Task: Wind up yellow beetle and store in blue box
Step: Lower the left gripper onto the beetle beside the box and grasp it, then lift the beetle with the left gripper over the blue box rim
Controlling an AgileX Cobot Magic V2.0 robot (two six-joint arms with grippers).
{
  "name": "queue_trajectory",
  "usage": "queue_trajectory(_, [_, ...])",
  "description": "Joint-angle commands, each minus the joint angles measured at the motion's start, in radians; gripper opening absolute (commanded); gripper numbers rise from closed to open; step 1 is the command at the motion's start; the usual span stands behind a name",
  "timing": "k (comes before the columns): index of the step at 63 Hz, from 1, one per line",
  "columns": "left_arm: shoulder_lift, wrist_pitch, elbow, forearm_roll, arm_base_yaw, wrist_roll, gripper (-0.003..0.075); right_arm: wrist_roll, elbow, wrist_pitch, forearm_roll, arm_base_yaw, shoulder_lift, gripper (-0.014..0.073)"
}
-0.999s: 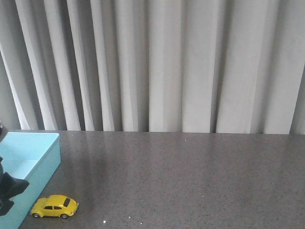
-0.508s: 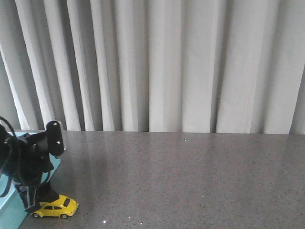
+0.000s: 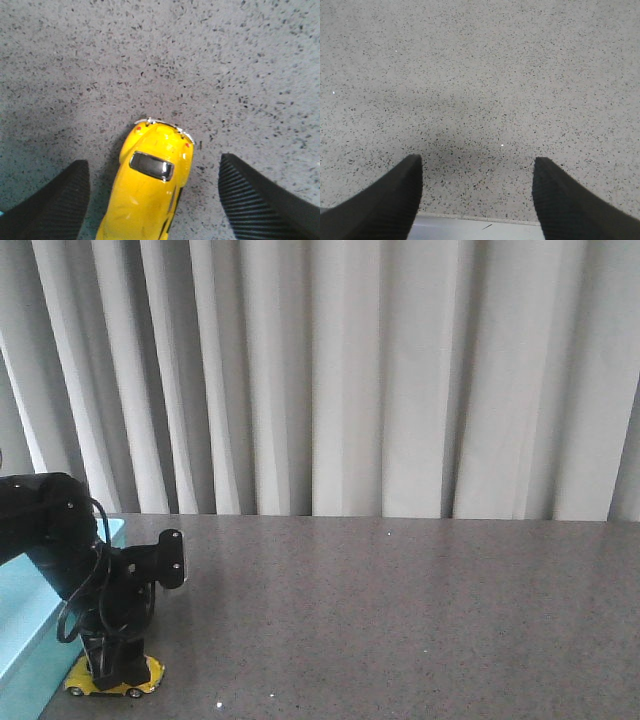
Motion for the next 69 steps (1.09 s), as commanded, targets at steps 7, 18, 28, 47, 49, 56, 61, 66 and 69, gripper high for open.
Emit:
queue_trajectory(7, [-0.001, -0.001, -0.054, 0.003, -0.004, -0.004, 0.0492, -0.001, -0.023, -0.056, -0.017, 0.0, 0.002, 0.0457])
queue_trajectory(18, [0.025, -0.001, -0.055, 0.045, -0.004, -0.03, 0.0492, -0.001, -0.023, -0.056, -0.017, 0.0, 0.002, 0.0457])
queue_trajectory(28, [0.036, 0.014, -0.055, 0.063, -0.004, -0.031, 0.0472, -0.001, -0.023, -0.056, -0.017, 0.0, 0.002, 0.0457])
queue_trajectory(47, [0.033, 0.029, -0.082, -0.017, -0.005, -0.031, 0.0281, -0.001, -0.023, -0.056, -0.017, 0.0, 0.002, 0.0457])
queue_trajectory(49, [0.033, 0.036, -0.092, -0.03, -0.005, -0.031, 0.0272, -0.001, -0.023, -0.056, -0.017, 0.0, 0.002, 0.0457])
queue_trajectory(56, [0.023, 0.071, -0.146, -0.091, -0.005, -0.031, 0.0274, -0.001, -0.023, -0.056, -0.017, 0.0, 0.002, 0.0457])
queue_trajectory(61, [0.016, 0.109, -0.202, -0.15, -0.005, -0.031, 0.0274, -0.001, -0.023, -0.056, -0.017, 0.0, 0.002, 0.0457])
queue_trajectory(66, [0.003, 0.11, -0.253, -0.199, -0.005, -0.053, 0.0274, -0.001, -0.023, -0.056, -0.017, 0.0, 0.002, 0.0457])
queue_trajectory(69, [-0.009, 0.11, -0.284, -0.221, -0.005, -0.081, 0.0274, -0.001, -0.023, -0.056, -0.017, 0.0, 0.002, 0.0457])
